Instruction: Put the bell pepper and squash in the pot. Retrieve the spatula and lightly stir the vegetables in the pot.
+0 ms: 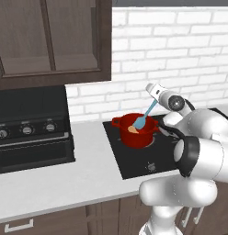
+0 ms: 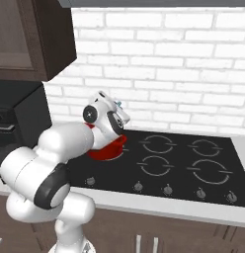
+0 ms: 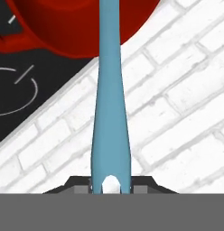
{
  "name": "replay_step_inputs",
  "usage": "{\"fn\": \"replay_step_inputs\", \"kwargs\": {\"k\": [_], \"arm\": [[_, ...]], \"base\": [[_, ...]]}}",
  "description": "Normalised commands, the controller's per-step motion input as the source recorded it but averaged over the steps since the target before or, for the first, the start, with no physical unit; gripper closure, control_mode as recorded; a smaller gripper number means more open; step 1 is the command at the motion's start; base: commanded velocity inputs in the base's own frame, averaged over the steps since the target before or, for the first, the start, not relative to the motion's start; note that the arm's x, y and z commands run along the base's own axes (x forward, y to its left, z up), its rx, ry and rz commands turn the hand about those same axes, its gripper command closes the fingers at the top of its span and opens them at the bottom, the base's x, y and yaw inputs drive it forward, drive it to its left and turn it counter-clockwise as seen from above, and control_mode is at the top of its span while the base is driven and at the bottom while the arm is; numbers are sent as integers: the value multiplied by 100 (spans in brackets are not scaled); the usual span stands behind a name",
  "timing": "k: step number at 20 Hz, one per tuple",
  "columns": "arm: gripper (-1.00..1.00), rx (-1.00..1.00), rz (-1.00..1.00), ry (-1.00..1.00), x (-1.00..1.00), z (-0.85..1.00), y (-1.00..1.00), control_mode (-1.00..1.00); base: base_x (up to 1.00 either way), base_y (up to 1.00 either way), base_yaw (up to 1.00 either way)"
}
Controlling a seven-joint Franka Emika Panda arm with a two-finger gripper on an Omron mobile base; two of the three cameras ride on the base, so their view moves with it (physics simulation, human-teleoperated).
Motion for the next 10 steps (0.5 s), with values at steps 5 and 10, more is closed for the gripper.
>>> {"fn": "replay_step_inputs", "kwargs": {"k": [5, 10], "arm": [[100, -9, 6, 0, 10, 18, 8, -100], [100, -1, 0, -2, 0, 0, 3, -100]], "base": [[0, 0, 0], [0, 0, 0]]}}
